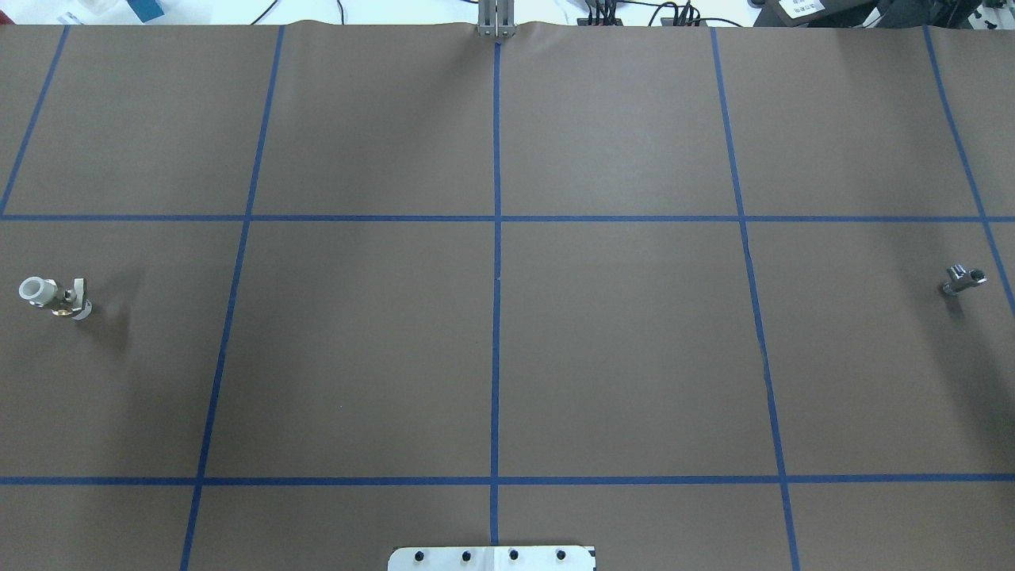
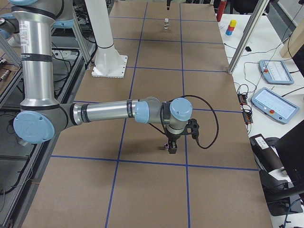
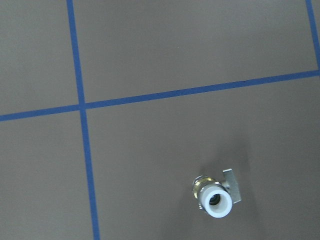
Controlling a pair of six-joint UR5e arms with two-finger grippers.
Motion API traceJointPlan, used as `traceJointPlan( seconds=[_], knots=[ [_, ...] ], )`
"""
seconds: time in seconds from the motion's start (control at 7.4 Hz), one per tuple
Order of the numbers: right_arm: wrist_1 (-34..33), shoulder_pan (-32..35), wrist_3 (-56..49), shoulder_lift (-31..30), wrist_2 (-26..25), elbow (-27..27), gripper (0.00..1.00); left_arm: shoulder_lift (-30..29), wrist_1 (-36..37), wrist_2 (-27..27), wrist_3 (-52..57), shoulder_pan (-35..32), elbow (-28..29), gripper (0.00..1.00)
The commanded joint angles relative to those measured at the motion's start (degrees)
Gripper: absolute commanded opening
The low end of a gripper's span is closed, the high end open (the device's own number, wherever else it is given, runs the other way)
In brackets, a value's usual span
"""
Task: Assemble PPR valve and pipe with both arms
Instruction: 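Lower the left gripper onto the white PPR valve and close it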
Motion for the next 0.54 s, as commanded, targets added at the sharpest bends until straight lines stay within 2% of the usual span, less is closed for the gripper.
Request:
traceJointPlan(
  seconds=[0.0,0.14,0.41],
  knots=[
    [0.00,0.00,0.00,0.03,0.00,-0.08,0.99,-0.81,-0.69,3.58,-3.97,4.66,0.65,1.00],
    [0.00,0.00,0.00,0.03,0.00,-0.08,0.99,-0.81,-1.39,3.68,-4.06,5.37,1.79,1.00],
    [0.00,0.00,0.00,0.03,0.00,-0.08,0.99,-0.90,-8.21,3.69,-4.23,6.08,7.74,1.00]
  ],
)
